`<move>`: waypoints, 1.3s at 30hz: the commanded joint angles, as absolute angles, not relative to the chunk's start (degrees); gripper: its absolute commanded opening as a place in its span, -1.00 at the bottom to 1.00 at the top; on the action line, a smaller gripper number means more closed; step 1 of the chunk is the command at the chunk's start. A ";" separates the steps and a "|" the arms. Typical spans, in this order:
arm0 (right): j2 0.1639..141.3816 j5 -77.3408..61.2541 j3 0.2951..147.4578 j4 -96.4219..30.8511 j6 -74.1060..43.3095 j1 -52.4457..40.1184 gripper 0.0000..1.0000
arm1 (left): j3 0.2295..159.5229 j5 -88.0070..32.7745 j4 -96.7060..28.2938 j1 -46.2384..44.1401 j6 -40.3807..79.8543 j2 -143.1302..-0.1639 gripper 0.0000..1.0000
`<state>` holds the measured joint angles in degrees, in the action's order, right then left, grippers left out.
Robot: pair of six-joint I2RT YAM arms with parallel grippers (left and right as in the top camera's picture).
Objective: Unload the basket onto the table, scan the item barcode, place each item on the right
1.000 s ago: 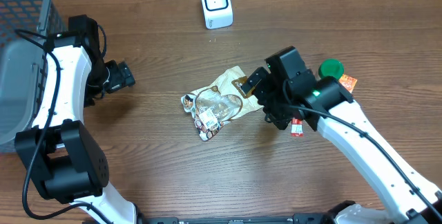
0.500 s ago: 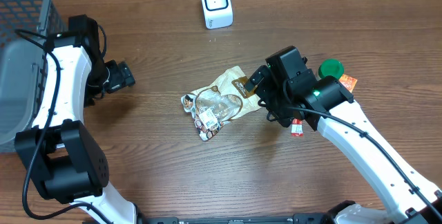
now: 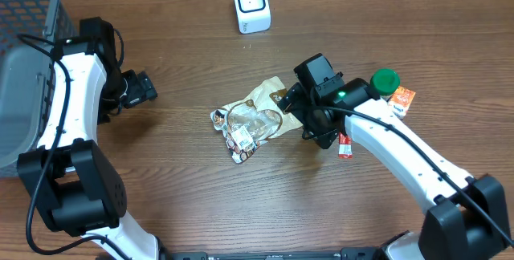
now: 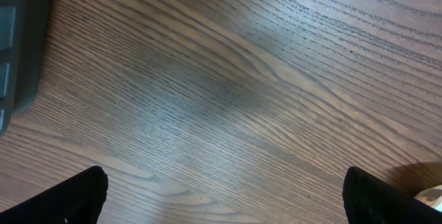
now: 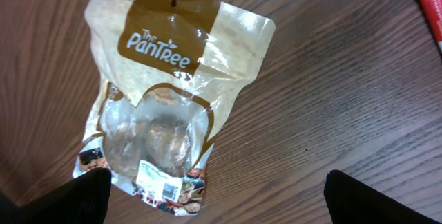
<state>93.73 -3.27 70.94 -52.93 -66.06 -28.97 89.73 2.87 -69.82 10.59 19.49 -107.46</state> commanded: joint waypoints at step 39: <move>99.15 -4.36 71.96 -42.35 -66.43 -32.38 0.83 | 90.48 3.38 -69.80 10.37 19.27 -106.39 0.99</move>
<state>99.07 -4.29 70.94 -43.57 -66.06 -30.74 89.73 2.87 -69.82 10.59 19.46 -107.46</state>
